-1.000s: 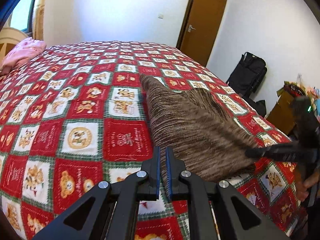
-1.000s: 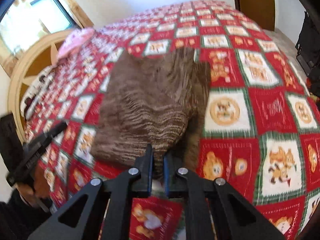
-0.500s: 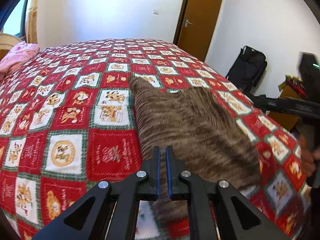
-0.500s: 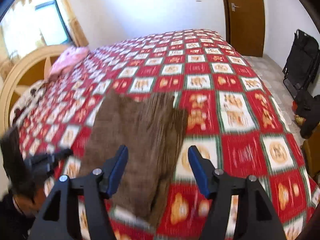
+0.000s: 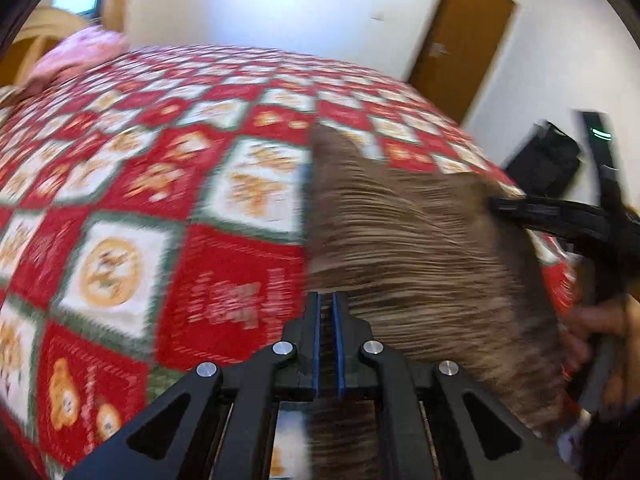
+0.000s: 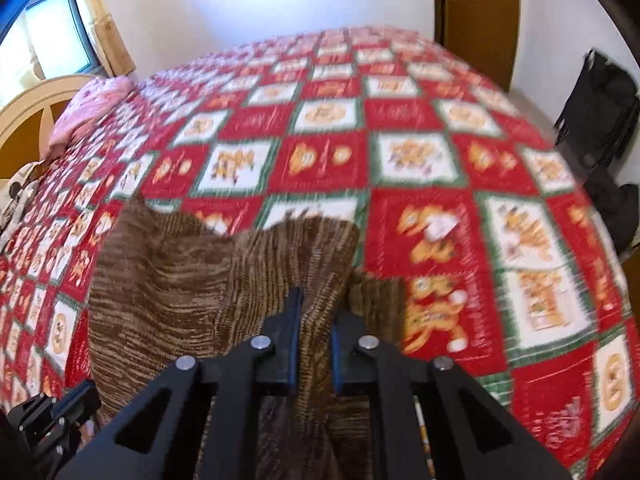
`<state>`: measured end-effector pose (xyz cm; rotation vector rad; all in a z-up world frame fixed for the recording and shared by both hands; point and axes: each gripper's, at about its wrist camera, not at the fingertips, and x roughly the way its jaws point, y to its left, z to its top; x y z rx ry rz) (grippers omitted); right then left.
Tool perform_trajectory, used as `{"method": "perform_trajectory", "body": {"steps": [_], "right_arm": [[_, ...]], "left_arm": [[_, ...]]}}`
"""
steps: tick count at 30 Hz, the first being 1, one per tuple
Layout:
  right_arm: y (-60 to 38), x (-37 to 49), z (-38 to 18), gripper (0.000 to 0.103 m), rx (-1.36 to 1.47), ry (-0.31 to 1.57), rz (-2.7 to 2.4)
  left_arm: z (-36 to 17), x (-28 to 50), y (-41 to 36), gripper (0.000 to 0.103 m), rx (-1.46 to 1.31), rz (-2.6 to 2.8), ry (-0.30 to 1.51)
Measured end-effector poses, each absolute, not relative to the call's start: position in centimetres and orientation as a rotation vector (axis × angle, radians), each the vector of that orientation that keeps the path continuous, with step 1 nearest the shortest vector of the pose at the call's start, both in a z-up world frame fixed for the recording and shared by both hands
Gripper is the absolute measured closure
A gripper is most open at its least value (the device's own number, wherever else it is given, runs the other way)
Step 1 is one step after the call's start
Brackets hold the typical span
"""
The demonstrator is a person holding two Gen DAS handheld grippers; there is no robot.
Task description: Fold small clothes
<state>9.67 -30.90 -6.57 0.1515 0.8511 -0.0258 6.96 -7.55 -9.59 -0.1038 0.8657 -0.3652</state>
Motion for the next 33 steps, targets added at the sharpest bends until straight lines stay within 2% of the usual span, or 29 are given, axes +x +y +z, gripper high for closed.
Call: {"method": "perform_trajectory", "body": {"steps": [2, 5, 7, 8, 9, 10, 11, 12, 14, 15, 20, 27, 33], "right_arm": [[-31.4, 9.2, -6.4, 0.091, 0.150, 0.818, -0.052], [-31.3, 10.5, -8.5, 0.091, 0.112, 0.872, -0.058], [-31.6, 10.5, -9.3, 0.089, 0.108, 0.844, -0.062], [-31.7, 10.6, -9.3, 0.081, 0.100, 0.835, -0.073], [-32.1, 10.7, -9.3, 0.064, 0.095, 0.837, -0.095], [-32.6, 10.6, -9.1, 0.057, 0.106, 0.842, -0.115], [-33.5, 10.1, -8.6, 0.057, 0.143, 0.832, -0.124], [-34.0, 9.6, -8.0, 0.069, 0.173, 0.809, -0.144], [-34.6, 7.3, -5.7, 0.083, 0.211, 0.737, -0.143], [-34.3, 6.1, -4.9, 0.086, 0.209, 0.722, -0.114], [-29.5, 0.9, -3.9, 0.087, 0.113, 0.785, 0.074], [-27.4, -2.4, -9.1, 0.088, 0.080, 0.970, 0.113], [-28.0, -3.3, -10.1, 0.089, 0.142, 0.897, 0.073]], "left_arm": [[-10.9, 7.7, -7.3, 0.097, -0.077, -0.305, 0.924], [-11.0, 7.5, -7.1, 0.097, -0.083, -0.331, 0.907], [-10.9, 7.5, -7.4, 0.097, -0.054, -0.335, 0.911], [-10.8, 7.5, -7.4, 0.097, -0.052, -0.338, 0.914], [-10.6, 7.6, -7.4, 0.097, -0.053, -0.343, 0.922], [-10.4, 7.6, -7.3, 0.097, -0.052, -0.346, 0.933], [-10.2, 7.6, -7.2, 0.097, -0.048, -0.348, 0.935], [-9.7, 7.3, -7.2, 0.097, -0.038, -0.351, 0.925], [-8.9, 7.0, -7.1, 0.097, -0.011, -0.348, 0.883], [-8.4, 6.8, -7.2, 0.097, 0.003, -0.346, 0.865], [-7.0, 5.4, -8.4, 0.097, 0.043, -0.397, 0.822], [-8.6, 2.8, -10.1, 0.097, 0.187, -0.394, 0.876], [-8.4, 1.4, -10.0, 0.097, 0.241, -0.365, 0.875]]}}
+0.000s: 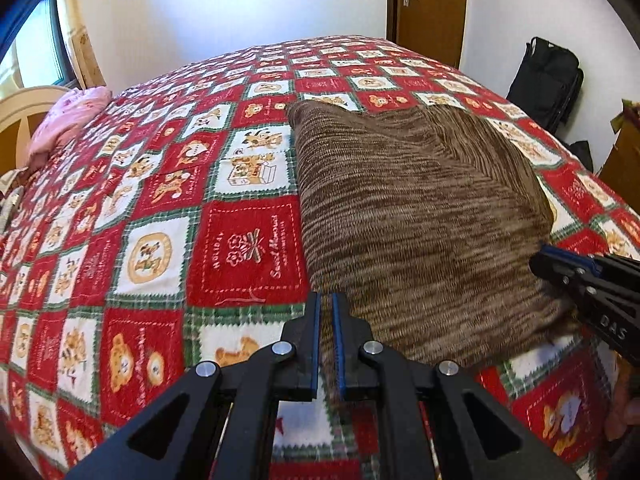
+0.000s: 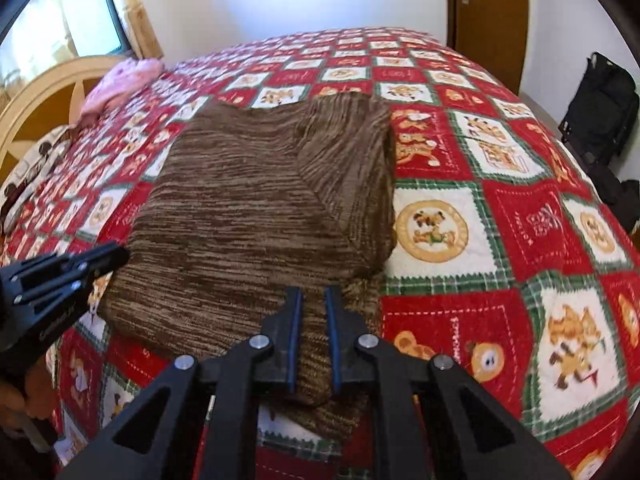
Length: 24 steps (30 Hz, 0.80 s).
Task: Fold small clothes
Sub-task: 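Release the sweater and withdraw both grippers above it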
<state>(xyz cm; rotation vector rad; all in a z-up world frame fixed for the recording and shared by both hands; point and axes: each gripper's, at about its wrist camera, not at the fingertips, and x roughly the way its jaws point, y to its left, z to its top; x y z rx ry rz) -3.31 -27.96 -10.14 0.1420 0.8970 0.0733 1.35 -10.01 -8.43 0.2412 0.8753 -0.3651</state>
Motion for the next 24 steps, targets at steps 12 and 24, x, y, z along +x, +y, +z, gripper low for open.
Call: {"method": "perform_trajectory", "body": {"steps": [12, 24], "right_arm": [[-27.8, -8.8, -4.7, 0.041, 0.292, 0.770, -0.030], [-27.0, -9.2, -2.7, 0.041, 0.392, 0.801, -0.040]], "left_arm": [[-7.0, 0.0, -9.0, 0.097, 0.212, -0.379, 0.863], [-6.7, 0.3, -7.2, 0.044, -0.098, -0.595, 1.025]]}}
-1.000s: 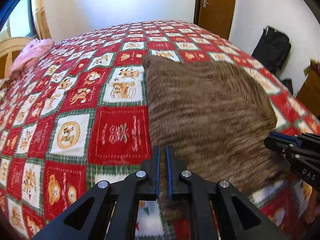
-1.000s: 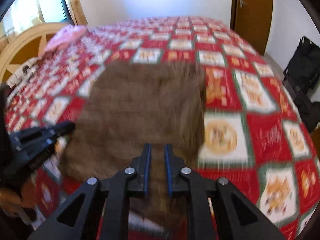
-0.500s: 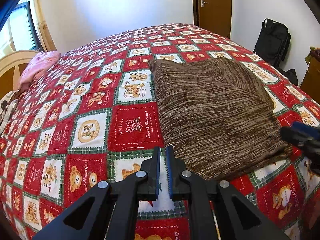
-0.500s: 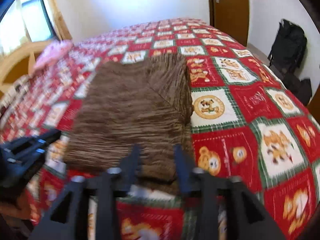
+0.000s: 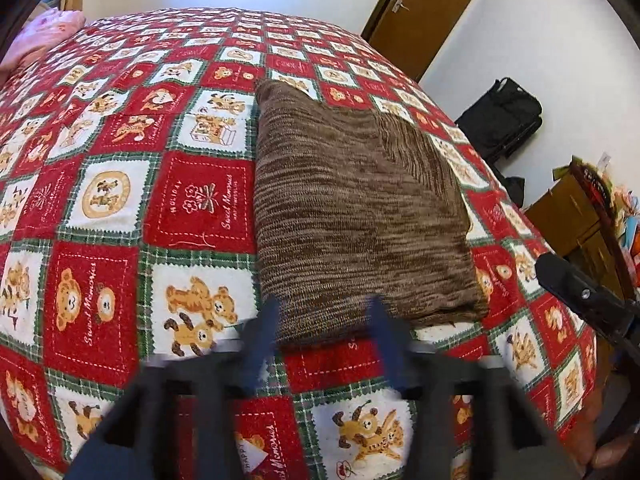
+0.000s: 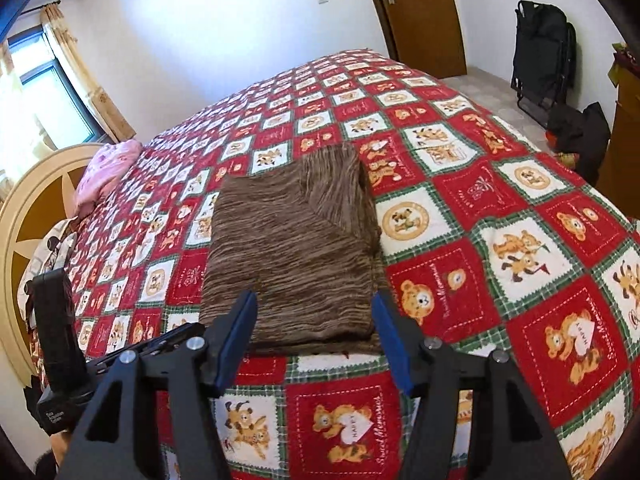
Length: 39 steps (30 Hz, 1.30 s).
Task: Fold small clothes
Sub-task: 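Release the sweater and withdraw both grippers above it, then grasp the edge of the folded sweater with the left gripper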
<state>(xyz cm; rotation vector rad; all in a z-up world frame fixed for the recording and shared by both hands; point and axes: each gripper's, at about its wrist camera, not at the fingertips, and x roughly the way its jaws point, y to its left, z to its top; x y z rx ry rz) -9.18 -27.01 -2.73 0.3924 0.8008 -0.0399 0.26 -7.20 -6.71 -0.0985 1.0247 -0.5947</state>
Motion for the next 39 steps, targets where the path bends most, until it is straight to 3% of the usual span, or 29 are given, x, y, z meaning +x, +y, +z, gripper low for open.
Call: {"method": "perform_trajectory", "body": {"steps": [3, 16, 26, 33, 39], "right_arm": [[-26.8, -8.8, -2.5, 0.035, 0.375, 0.793, -0.036], [-27.5, -7.9, -2.6, 0.035, 0.331, 0.762, -0.093], [-28.2, -6.8, -3.5, 0.030, 0.305, 0.793, -0.105], [-28.8, -5.5, -3.5, 0.030, 0.329, 0.797, -0.087], [-29.3, -4.2, -3.6, 0.030, 0.366, 0.798, -0.083]], "left_arm": [[-5.9, 0.6, -6.8, 0.044, -0.107, -0.550, 1.006], [-4.8, 1.8, -6.7, 0.043, 0.092, -0.366, 0.894], [-4.8, 3.5, -8.0, 0.043, 0.099, -0.457, 0.974], [-2.3, 6.6, -9.0, 0.043, 0.117, -0.479, 0.934], [-3.7, 8.1, -9.9, 0.043, 0.073, -0.484, 0.992]]}}
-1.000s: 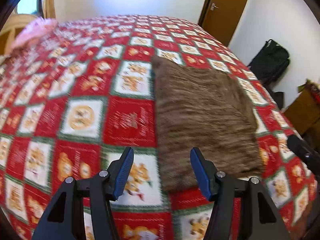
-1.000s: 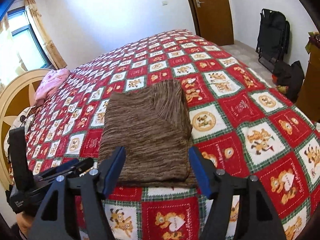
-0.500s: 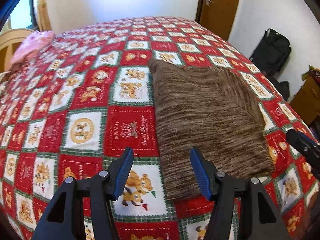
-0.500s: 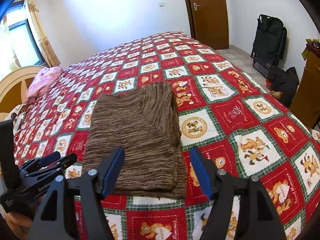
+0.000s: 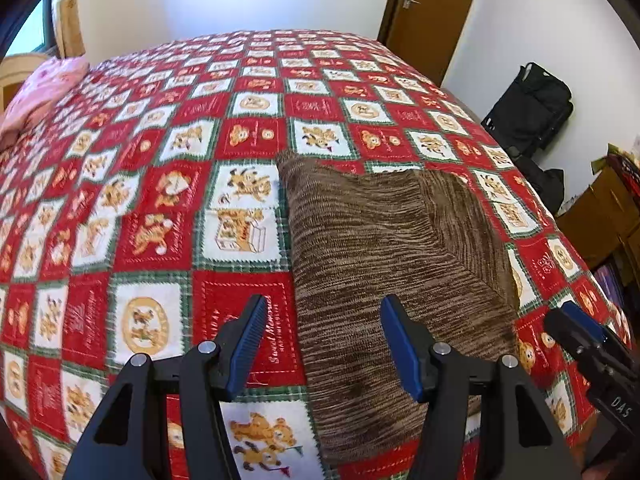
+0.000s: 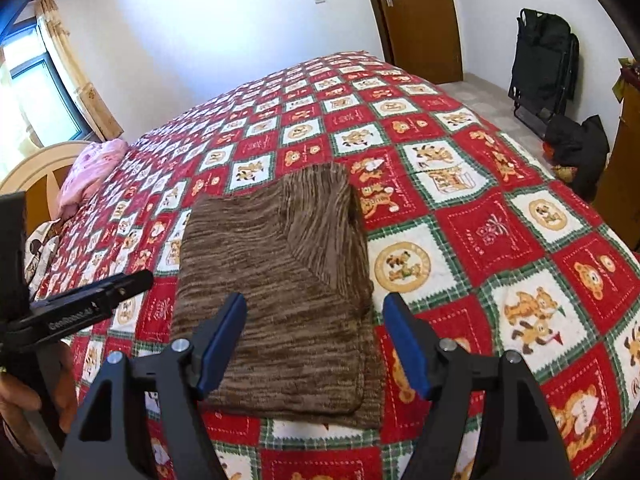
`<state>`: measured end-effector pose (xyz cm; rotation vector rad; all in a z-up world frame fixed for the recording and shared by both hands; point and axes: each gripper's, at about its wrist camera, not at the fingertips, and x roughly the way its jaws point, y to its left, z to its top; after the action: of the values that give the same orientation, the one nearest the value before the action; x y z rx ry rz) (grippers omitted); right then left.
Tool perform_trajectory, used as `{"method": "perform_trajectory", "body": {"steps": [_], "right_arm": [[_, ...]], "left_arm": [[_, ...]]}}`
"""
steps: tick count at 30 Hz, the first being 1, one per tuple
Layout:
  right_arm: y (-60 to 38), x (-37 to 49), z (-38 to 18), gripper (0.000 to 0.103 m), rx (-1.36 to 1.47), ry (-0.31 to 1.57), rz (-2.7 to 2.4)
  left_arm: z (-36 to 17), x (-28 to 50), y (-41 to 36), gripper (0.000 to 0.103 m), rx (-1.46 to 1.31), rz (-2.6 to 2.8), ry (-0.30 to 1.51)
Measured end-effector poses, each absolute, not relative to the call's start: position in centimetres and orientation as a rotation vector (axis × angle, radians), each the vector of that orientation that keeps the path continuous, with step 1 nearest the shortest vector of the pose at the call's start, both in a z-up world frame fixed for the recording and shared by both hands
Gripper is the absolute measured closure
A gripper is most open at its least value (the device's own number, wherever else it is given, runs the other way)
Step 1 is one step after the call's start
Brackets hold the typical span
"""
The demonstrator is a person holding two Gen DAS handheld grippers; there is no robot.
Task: Fold small clothes
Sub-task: 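Grasp the edge of the folded sweater with the left gripper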
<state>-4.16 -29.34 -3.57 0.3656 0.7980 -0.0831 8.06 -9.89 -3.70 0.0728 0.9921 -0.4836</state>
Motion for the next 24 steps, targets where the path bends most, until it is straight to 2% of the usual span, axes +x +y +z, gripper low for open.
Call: {"method": "perform_trajectory", "body": {"steps": [7, 24], "right_arm": [[-30.2, -1.8, -4.2, 0.030, 0.381, 0.776, -0.095], [-31.9, 3.0, -7.4, 0.030, 0.382, 0.768, -0.171]], "left_arm": [[-5.3, 9.8, -11.5, 0.043, 0.085, -0.451, 0.957], [-9.1, 12.9, -13.3, 0.043, 0.026, -0.435, 1.012]]}}
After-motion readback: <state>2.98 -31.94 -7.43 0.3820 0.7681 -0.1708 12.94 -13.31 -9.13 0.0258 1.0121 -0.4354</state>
